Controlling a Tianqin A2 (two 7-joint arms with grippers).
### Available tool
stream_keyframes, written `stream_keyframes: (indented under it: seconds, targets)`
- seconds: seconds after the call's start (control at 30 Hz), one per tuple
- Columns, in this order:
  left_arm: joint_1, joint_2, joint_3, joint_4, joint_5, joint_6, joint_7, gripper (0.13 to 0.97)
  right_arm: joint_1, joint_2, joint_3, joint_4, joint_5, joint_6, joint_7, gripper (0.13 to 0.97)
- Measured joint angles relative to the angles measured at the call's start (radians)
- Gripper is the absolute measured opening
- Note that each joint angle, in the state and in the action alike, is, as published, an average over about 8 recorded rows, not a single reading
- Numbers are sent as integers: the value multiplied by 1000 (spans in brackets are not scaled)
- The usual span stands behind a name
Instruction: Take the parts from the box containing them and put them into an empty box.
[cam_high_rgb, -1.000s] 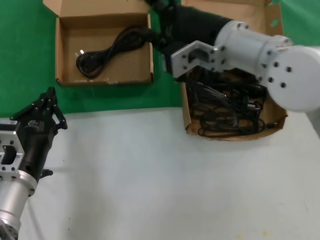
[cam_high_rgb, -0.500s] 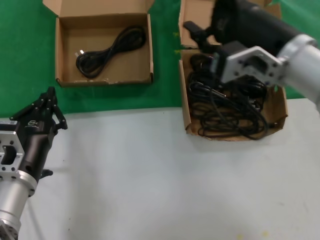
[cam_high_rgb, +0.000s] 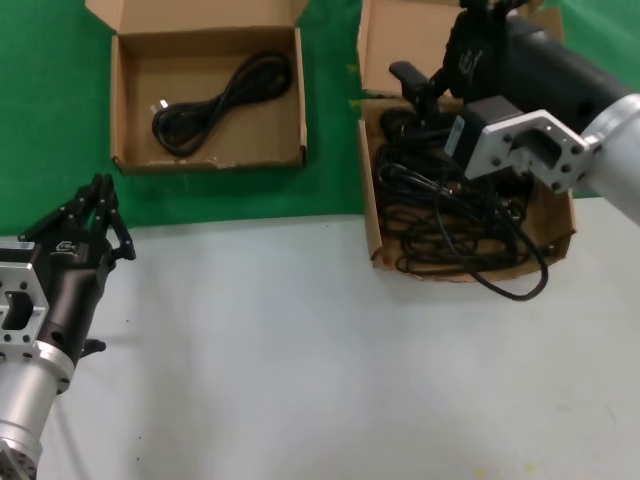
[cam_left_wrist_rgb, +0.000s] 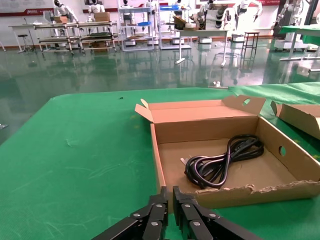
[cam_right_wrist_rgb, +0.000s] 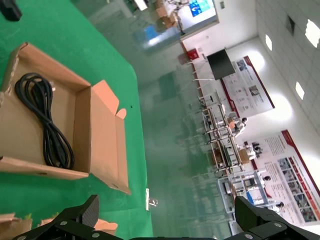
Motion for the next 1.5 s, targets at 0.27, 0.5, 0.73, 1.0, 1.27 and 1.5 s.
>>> stream_keyframes:
  seconds: [0.27,0.5,0.73,1.0,1.27,1.5]
  targets:
    - [2,0,-1,0,-2,-2,2,196,-48,-6,14,-24,85,47,18,951]
    - [4,-1,-2,0,-4,-4,4,266,-98,-11,28,-48,173,96,37,966]
    - [6,-1,-3,1,-7,-7,6,404,-149,-17,42,-73,263,147,56,966]
    - [8,-1,-4,1,-9,-9,8,584,-207,-24,58,-102,366,204,78,966]
    - [11,-2,-5,1,-12,-12,10,746,-265,-31,75,-130,468,262,100,966]
    - [13,-2,-6,1,-14,-14,12,812,-317,-37,89,-155,558,312,119,966]
